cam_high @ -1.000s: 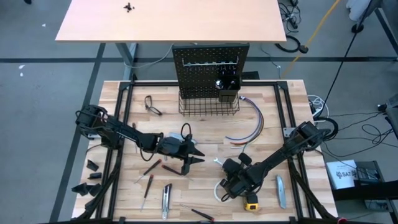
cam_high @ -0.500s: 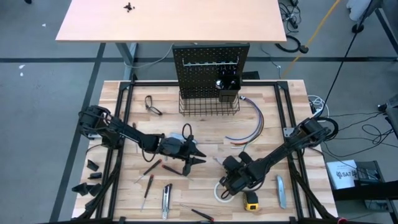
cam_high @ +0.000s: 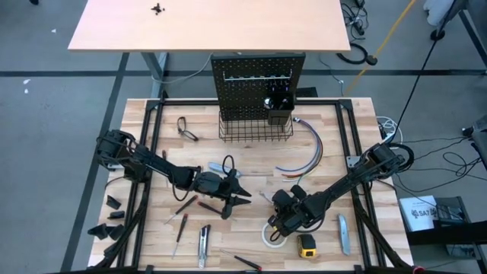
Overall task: Hang tools onto peg board
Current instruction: Put the wrench into the black bin on the pegboard
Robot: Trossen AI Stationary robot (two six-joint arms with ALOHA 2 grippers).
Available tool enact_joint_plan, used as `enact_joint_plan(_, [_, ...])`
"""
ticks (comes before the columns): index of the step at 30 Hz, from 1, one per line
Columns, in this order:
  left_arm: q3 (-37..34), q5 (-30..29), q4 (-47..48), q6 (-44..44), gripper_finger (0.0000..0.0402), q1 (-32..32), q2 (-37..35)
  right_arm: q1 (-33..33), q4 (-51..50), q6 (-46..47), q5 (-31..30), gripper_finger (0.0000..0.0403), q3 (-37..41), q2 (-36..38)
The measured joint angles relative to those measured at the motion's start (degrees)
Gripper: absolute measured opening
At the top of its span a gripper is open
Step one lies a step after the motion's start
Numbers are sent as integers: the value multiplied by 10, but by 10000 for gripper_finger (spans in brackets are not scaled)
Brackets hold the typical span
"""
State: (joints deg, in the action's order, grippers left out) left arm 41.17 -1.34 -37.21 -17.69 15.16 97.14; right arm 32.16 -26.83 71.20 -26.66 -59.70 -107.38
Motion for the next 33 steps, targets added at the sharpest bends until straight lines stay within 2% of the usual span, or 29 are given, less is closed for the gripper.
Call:
enact_joint_plan(7, [0,-6,0,0,116,0,0,-4,14,21,25,68,5,-32])
enact_joint_plan(12, [0,-7,1,-10,116,1,0,-2,15,19,17,18,5,-31])
enact_joint_plan(18, [0,-9,-28,-15,116,2,0,-6,-7,23,25,8,-2,1])
enact_joint_plan(21, [0,-9,-54,-15,116,2,0,-9,-41,18,9,1,-2,24])
enact_joint_plan(28, [0,-9,-68,-22,116,2,0,-13,-49,15,-29,2,-5,50])
enact_joint_plan(33, [0,-7,-64,-30,116,6,0,-14,-49,20,7,6,-5,46])
